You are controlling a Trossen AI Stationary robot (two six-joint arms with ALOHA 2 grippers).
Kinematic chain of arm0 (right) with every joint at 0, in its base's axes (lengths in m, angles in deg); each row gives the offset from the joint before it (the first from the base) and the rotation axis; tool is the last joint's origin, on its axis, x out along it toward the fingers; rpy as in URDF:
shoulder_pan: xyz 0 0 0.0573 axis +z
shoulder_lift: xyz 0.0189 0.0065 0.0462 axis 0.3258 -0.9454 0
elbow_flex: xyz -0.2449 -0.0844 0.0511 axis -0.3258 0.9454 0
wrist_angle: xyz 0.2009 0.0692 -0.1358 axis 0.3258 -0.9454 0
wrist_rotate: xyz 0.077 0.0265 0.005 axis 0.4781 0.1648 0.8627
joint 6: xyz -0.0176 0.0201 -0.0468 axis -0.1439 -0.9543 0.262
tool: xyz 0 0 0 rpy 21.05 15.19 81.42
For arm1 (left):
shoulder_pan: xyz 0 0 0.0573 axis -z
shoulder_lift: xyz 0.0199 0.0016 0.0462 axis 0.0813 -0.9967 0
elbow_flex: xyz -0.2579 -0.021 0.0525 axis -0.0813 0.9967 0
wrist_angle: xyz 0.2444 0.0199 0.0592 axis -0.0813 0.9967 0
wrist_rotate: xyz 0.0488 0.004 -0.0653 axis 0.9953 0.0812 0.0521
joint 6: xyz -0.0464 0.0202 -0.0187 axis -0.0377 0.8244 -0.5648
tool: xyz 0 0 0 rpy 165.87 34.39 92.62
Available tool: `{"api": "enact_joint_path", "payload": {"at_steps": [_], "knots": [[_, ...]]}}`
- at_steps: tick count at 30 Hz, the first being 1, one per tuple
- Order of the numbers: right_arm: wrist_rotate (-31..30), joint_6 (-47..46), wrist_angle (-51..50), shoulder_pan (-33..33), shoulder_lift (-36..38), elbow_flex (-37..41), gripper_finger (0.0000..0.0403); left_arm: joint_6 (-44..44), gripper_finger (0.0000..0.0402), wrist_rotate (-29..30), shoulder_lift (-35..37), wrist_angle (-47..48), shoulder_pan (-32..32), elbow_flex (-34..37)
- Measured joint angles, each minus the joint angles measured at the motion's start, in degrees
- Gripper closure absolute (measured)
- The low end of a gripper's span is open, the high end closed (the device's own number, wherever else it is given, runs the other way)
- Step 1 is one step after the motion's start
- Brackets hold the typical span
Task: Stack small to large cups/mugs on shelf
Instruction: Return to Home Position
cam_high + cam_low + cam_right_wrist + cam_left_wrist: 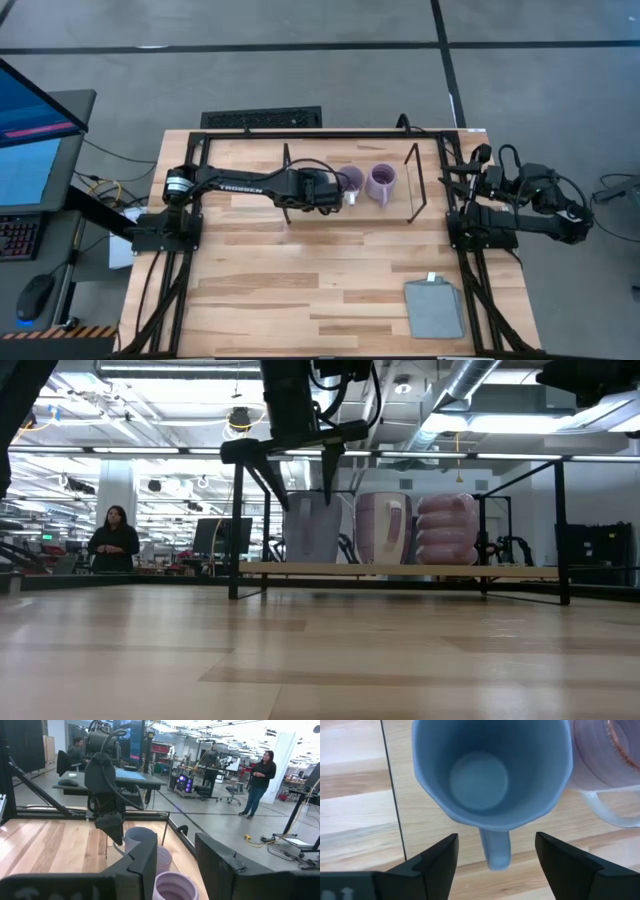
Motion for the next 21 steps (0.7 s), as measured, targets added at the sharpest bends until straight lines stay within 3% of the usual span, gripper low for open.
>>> {"api": "enact_joint_path", "payload": {"at_steps": [21], "knots": [[0.00, 0.01, -0.02, -0.01, 0.00, 0.00, 0.0248, 0.42, 0.0145, -1.16, -0.52, 2.23, 1.55, -4.68]]}}
